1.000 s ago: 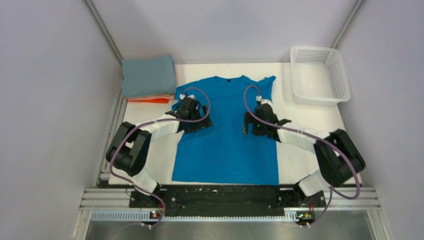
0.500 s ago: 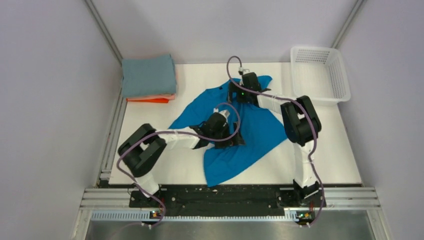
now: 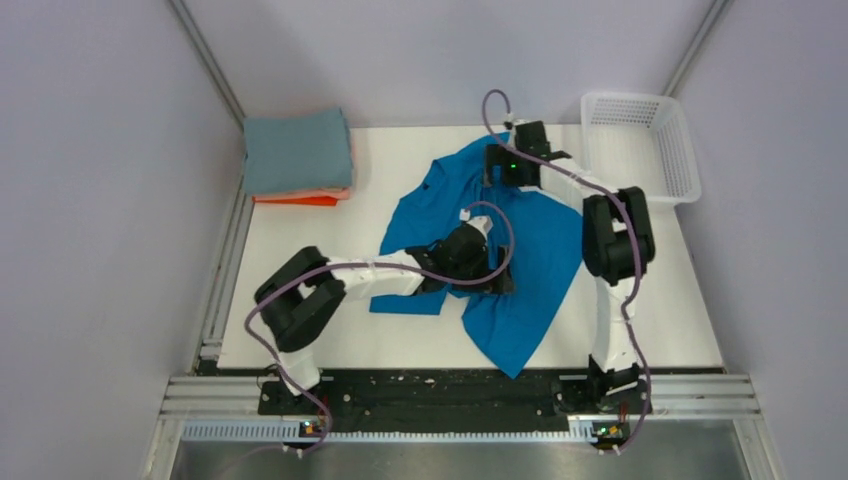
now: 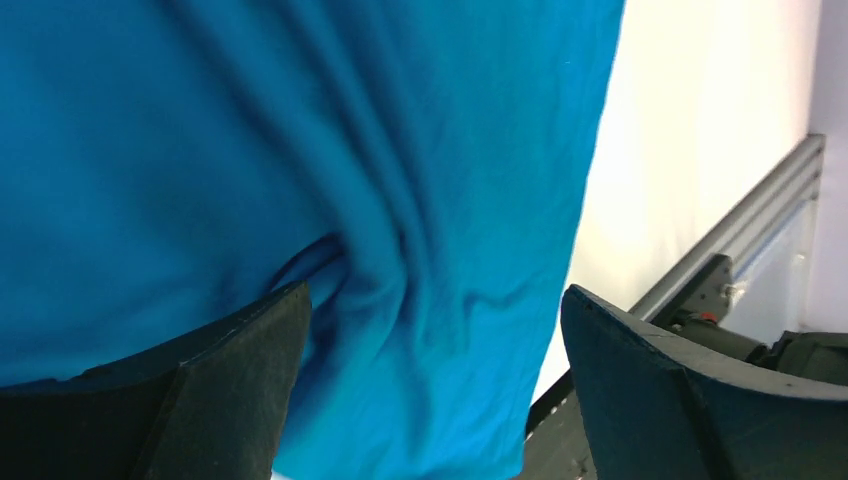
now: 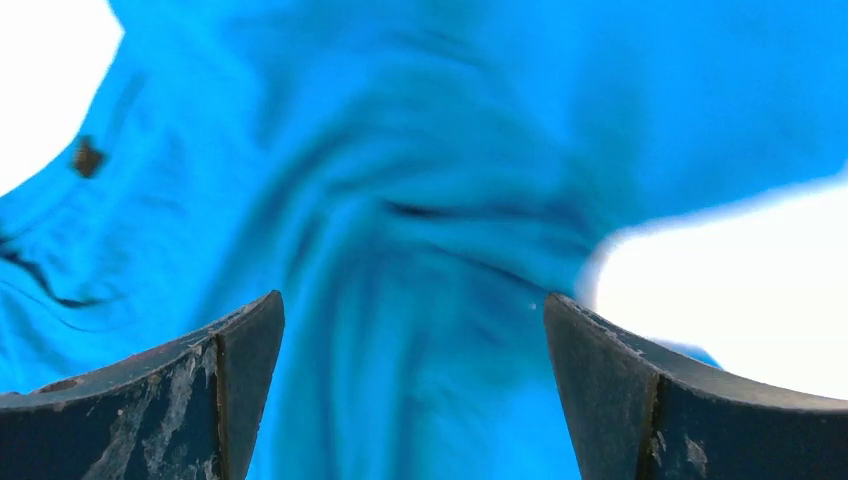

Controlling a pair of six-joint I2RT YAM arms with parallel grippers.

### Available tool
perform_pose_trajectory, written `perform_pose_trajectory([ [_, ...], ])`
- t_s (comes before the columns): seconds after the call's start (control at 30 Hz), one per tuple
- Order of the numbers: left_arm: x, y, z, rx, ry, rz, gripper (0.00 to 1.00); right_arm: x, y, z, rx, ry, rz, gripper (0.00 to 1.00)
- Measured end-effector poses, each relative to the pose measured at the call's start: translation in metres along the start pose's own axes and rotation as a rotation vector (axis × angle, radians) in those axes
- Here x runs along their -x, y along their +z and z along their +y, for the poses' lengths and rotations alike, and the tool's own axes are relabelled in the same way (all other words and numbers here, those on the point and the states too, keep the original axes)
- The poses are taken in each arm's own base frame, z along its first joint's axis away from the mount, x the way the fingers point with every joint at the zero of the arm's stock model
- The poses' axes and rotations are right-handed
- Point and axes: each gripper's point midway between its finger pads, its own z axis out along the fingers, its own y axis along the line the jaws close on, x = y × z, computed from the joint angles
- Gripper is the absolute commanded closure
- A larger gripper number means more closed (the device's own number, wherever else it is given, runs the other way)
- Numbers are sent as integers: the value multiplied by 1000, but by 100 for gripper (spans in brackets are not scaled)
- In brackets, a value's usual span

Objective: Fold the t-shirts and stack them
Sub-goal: Flatten out the tshirt

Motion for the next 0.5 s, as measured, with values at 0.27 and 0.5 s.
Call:
perform_pose_trajectory([
  [0.27,64,-105,18,173,80,-309,1,11,-160,-69,-253,156,-208,1],
  [0.5,142,-98,101,345,-43,-393,1,-75,-188,-40,-152,250,-195,1],
])
